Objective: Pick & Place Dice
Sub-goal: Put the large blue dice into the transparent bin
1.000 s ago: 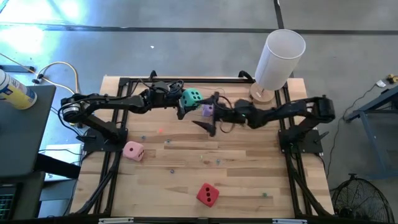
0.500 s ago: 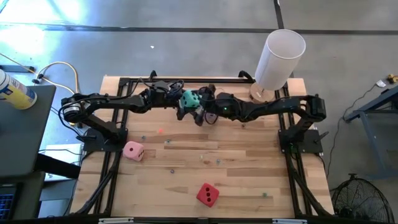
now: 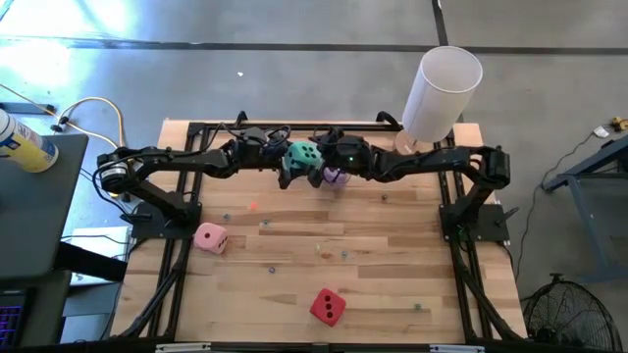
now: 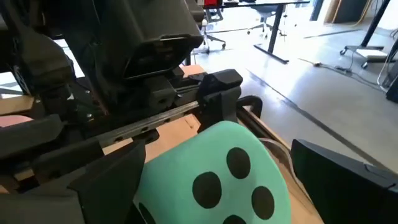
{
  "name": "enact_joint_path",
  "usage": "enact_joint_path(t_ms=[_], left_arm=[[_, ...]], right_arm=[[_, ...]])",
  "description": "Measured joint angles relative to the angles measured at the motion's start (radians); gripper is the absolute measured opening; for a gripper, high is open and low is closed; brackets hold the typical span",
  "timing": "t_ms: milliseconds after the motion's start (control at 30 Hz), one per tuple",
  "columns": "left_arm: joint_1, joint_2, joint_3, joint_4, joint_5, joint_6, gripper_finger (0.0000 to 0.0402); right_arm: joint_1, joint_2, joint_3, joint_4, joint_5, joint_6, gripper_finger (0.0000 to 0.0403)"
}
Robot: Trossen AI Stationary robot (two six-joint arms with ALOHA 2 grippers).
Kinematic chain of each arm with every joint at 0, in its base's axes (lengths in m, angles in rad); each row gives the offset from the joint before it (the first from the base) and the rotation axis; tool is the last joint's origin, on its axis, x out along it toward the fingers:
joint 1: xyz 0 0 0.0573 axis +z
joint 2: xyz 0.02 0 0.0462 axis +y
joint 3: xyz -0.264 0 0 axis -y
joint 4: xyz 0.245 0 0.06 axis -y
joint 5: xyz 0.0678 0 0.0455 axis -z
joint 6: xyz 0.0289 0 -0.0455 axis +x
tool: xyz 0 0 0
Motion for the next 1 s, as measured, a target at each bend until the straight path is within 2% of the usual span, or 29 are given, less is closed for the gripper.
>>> enact_joint_path(t_ms=[467,1000], left_arm=[[0.0,0.002,-0.003,-0.102,-0.018,-0.005,0.0399],[0.0,0.0,-0.003,-0.16,-0.043,-0.019,0.0399]], right_arm=[[-0.026,0.055,0.002,-0.094,-0.007,0.064,0.0394],[-0.029,0.06,-0.001,-0.264,0.049,0.102,0.0394]])
